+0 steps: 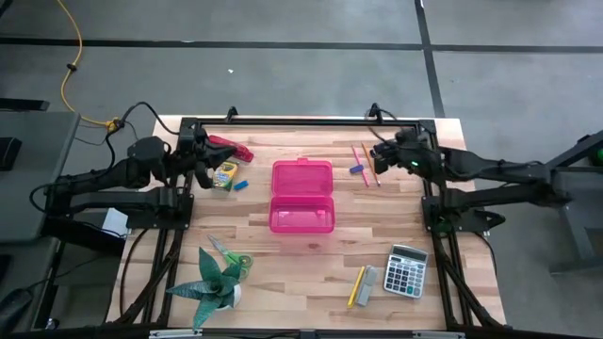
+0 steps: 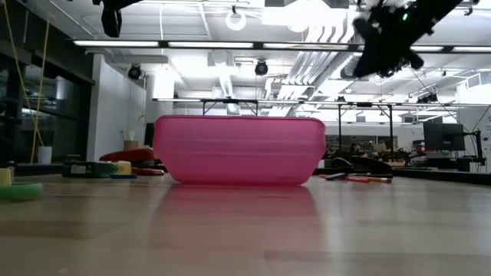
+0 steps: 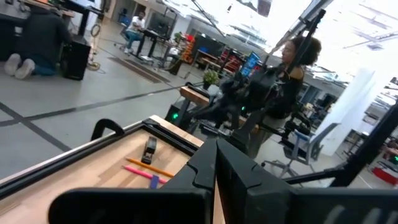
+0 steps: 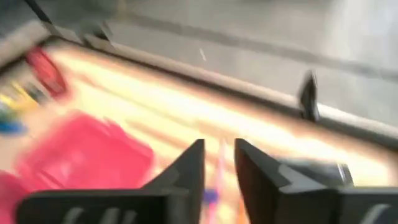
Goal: Pack school essentials
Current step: Put the orange pencil into the pink supply box
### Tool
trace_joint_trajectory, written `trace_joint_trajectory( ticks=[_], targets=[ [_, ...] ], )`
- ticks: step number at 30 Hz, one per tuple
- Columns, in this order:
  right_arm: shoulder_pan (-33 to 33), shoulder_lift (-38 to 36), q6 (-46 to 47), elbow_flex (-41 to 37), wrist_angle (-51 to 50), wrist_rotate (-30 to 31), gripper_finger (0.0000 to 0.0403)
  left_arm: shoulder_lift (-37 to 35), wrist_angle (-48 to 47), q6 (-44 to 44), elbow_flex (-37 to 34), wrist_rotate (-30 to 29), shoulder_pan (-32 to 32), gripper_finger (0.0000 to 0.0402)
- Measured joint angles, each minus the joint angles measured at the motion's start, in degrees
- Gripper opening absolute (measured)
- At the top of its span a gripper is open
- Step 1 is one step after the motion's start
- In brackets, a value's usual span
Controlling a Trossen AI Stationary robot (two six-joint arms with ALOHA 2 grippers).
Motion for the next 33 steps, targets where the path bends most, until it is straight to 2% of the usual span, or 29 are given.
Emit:
trace_joint_trajectory(
  ticks=[5, 9, 15, 21, 29, 33],
  targets=[
    [-6.8, 9.5, 5.1, 0.7, -4.7, -11.8, 0.0173, 0.0, 0.0, 0.0, 0.0, 0.0, 0.0, 0.0000],
    [-11.0, 17.4, 8.3, 0.7, -5.0, -20.6, 0.0206, 0.0, 0.0, 0.0, 0.0, 0.0, 0.0, 0.0000],
    [-14.7, 27.2, 8.2, 0.7, -5.0, -24.1, 0.0207, 0.0, 0.0, 0.0, 0.0, 0.0, 0.0, 0.0000],
    [-17.0, 34.0, 4.5, 0.6, -4.9, -29.3, 0.0204, 0.0, 0.0, 0.0, 0.0, 0.0, 0.0, 0.0000],
    [-17.9, 39.1, 3.4, 0.6, -4.7, -31.2, 0.0202, 0.0, 0.0, 0.0, 0.0, 0.0, 0.0, 0.0000],
    [-17.9, 39.9, 3.5, 0.8, -4.5, -31.3, 0.0180, 0.0, 0.0, 0.0, 0.0, -0.1, 0.0, 0.0000]
  ],
)
